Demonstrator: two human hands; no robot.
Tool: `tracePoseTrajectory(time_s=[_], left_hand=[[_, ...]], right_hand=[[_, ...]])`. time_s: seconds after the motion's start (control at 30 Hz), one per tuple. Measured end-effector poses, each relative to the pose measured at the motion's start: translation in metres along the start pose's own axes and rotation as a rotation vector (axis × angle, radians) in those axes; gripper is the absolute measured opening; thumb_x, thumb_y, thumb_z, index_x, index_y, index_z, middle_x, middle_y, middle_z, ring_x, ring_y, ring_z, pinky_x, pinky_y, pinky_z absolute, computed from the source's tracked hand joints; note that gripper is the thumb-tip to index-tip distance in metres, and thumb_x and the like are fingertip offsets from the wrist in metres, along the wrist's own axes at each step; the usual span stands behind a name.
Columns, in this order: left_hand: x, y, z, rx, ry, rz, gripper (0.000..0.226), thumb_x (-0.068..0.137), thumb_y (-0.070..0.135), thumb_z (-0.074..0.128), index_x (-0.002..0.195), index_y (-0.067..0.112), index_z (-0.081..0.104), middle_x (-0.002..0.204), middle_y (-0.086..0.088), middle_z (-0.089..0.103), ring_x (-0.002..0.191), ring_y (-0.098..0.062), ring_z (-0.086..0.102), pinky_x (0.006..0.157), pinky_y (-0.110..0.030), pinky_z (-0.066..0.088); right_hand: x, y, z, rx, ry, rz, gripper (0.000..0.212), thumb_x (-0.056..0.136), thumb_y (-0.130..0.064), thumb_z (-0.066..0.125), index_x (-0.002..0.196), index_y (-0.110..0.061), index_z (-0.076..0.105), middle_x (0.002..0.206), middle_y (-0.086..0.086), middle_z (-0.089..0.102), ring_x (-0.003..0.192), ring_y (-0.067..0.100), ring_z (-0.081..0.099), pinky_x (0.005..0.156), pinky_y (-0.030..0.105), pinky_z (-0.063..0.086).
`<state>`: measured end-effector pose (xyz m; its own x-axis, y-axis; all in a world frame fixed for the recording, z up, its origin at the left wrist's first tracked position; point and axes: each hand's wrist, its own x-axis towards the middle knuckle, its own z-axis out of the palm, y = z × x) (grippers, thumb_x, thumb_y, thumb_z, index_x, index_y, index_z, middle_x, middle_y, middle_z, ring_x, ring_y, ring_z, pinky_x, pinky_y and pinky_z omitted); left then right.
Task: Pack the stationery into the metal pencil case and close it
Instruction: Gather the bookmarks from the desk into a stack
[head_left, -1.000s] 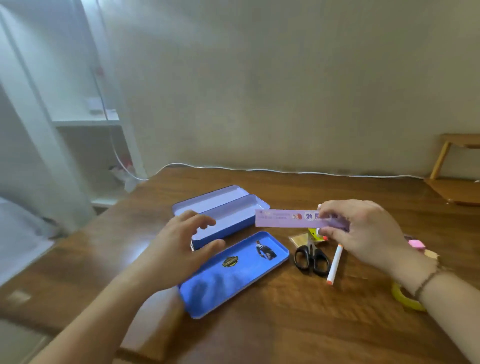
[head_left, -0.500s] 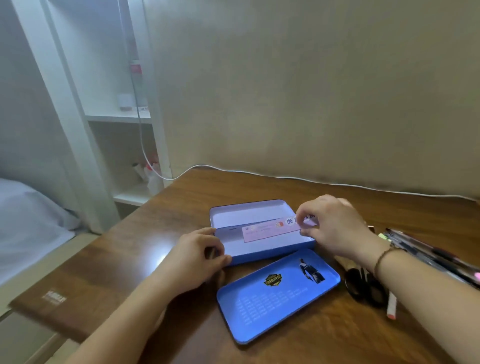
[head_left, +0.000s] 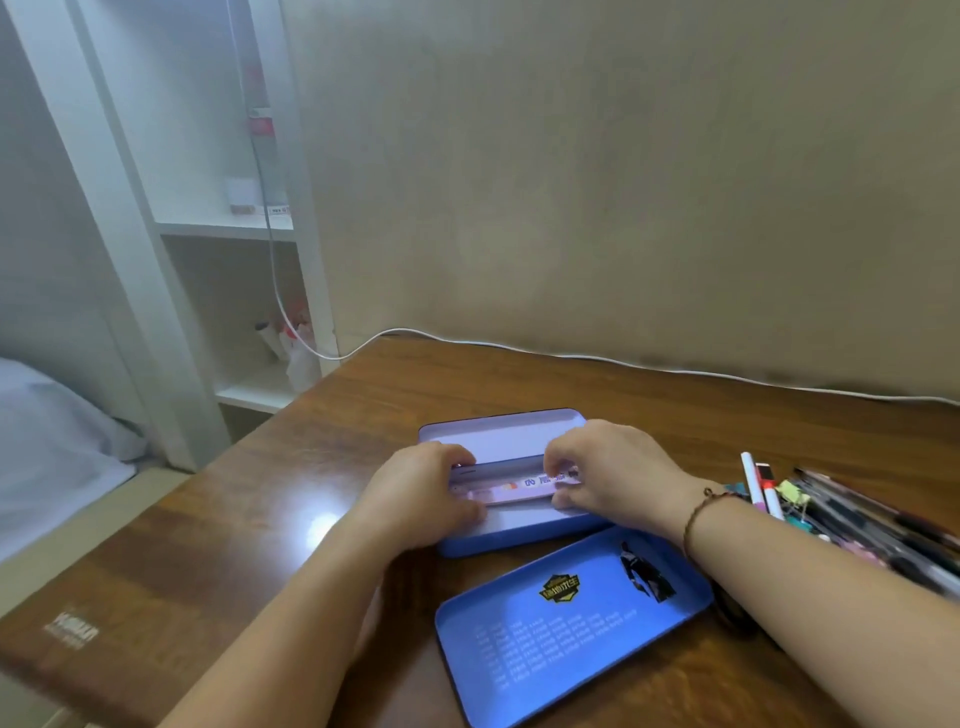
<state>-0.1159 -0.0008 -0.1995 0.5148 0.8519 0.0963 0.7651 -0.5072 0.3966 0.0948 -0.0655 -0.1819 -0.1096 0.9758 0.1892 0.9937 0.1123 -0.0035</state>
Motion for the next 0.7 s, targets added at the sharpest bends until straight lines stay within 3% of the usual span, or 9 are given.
tracePoseTrajectory(time_s=[0.07, 0.3, 0.4, 0.57, 0.7], left_hand=[[0.002, -0.001, 0.003, 0.02, 0.017, 0.0, 0.053, 0.076, 0.038, 0.076, 0.126, 0.029, 0.061, 0.125, 0.005, 0.064, 0.116, -0.018, 0.057, 0.089, -0.027, 0.045], [0.003, -0.002, 0.009, 0.003, 0.099, 0.005, 0.045, 0.08, 0.033, 0.073, 0.124, 0.032, 0.064, 0.127, 0.005, 0.065, 0.119, -0.019, 0.056, 0.095, -0.027, 0.045], [0.005, -0.003, 0.011, -0.015, 0.1, 0.005, 0.046, 0.079, 0.034, 0.073, 0.124, 0.032, 0.064, 0.128, 0.005, 0.065, 0.12, -0.02, 0.055, 0.097, -0.029, 0.046], [0.007, -0.007, 0.015, -0.055, 0.104, -0.011, 0.046, 0.079, 0.034, 0.075, 0.124, 0.032, 0.064, 0.128, 0.005, 0.064, 0.12, -0.021, 0.055, 0.1, -0.034, 0.046], [0.009, -0.009, 0.018, -0.098, 0.104, -0.022, 0.046, 0.08, 0.031, 0.075, 0.124, 0.031, 0.065, 0.128, 0.003, 0.064, 0.121, -0.021, 0.054, 0.101, -0.034, 0.046]], right_hand=[[-0.001, 0.003, 0.001, -0.016, 0.04, 0.018, 0.028, 0.079, -0.047, 0.069, 0.102, -0.032, 0.063, 0.108, -0.011, 0.056, 0.1, 0.015, 0.053, 0.073, 0.029, 0.037], [0.003, 0.013, 0.005, -0.035, 0.025, 0.218, 0.034, 0.073, -0.064, 0.067, 0.089, -0.034, 0.064, 0.087, -0.013, 0.052, 0.093, 0.015, 0.043, 0.082, 0.036, 0.035], [-0.003, 0.014, 0.004, 0.059, 0.03, 0.208, 0.029, 0.074, -0.055, 0.072, 0.093, -0.034, 0.068, 0.086, -0.014, 0.058, 0.093, 0.013, 0.046, 0.085, 0.035, 0.04], [-0.013, 0.024, 0.003, 0.212, 0.002, 0.144, 0.027, 0.078, -0.017, 0.071, 0.102, -0.028, 0.07, 0.097, -0.006, 0.061, 0.092, 0.014, 0.059, 0.082, 0.033, 0.051], [-0.019, 0.047, -0.002, 0.262, 0.09, 0.252, 0.025, 0.072, -0.019, 0.079, 0.095, -0.023, 0.071, 0.096, -0.004, 0.062, 0.092, 0.016, 0.058, 0.08, 0.031, 0.047]])
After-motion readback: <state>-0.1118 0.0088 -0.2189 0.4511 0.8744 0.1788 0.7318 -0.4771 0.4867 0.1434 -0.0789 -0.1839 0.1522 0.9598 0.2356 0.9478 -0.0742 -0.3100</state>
